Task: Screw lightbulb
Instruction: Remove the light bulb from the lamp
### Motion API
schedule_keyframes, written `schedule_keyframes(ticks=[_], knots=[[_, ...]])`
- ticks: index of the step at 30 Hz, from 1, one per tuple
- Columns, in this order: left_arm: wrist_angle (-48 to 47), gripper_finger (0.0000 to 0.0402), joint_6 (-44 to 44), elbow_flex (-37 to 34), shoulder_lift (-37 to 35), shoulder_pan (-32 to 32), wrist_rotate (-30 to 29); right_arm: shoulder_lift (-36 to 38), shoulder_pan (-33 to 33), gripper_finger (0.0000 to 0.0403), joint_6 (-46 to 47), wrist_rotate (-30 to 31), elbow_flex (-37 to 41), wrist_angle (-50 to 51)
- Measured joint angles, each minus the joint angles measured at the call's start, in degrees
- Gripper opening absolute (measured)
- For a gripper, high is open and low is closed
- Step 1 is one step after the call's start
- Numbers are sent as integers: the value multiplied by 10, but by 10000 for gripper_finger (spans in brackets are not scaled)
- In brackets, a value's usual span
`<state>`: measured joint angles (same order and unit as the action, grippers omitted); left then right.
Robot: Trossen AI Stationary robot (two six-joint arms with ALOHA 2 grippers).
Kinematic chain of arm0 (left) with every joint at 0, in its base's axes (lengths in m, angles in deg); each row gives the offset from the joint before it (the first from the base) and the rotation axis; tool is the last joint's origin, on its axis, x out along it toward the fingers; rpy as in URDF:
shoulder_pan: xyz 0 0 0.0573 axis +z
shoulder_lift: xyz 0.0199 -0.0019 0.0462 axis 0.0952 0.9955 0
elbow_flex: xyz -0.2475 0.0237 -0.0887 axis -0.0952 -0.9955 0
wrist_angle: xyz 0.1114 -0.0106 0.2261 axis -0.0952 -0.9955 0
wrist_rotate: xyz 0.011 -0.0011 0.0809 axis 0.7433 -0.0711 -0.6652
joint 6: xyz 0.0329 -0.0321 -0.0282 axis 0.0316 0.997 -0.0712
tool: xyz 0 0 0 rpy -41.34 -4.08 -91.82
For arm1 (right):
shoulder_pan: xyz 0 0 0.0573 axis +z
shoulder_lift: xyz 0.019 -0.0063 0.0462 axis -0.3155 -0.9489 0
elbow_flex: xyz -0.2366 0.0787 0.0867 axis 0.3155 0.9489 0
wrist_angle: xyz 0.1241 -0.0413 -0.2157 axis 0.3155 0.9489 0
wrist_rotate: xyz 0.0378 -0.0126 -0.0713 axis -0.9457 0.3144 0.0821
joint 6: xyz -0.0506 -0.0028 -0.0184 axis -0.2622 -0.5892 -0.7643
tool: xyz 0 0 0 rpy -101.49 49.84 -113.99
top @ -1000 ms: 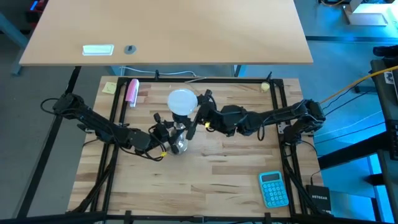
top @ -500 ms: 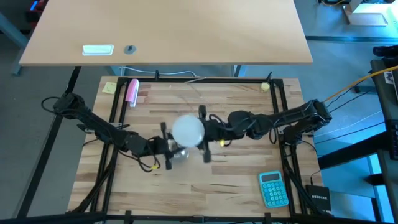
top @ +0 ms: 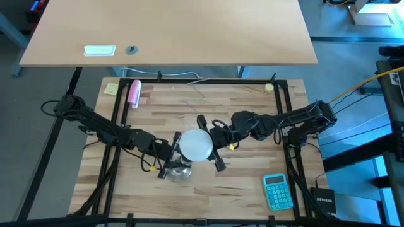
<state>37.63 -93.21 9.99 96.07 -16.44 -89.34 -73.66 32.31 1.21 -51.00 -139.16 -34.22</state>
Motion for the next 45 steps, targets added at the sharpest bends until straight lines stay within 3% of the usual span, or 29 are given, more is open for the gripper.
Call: schedule_keyframes(ticks=[3, 9, 12, 14, 21, 25, 30, 36, 42, 45], knots=[[-1, 129, -2, 0, 0, -2, -23, 0, 0, 161, 12, 20, 0, -7], [1, 129, -12, 0, -1, -3, -76, 3, 0, 329, 23, 90, 1, 12], [1, 129, -10, 0, -1, -5, -119, 14, 0, 381, 29, 140, 1, 45], [1, 129, -12, 0, -1, -11, -171, 26, 0, 392, 29, 175, 1, 76], [-5, 129, -36, 0, -1, -29, -431, 43, 6, 362, 42, 322, 1, 151], [-11, 129, -39, 0, -1, -29, -524, 24, 7, 343, 42, 364, 1, 120], [-30, 129, -20, 0, -1, -27, -556, -9, 1, 327, -5, 403, 1, 7], [-29, 130, -15, 0, -1, -27, -557, -36, -21, 312, -33, 401, 1, -83], [-30, 129, -17, 0, -1, -27, -560, -38, -36, 292, -30, 383, 1, -91], [-29, 130, -23, 0, -1, -27, -561, -38, -38, 257, -34, 369, 1, -92]])
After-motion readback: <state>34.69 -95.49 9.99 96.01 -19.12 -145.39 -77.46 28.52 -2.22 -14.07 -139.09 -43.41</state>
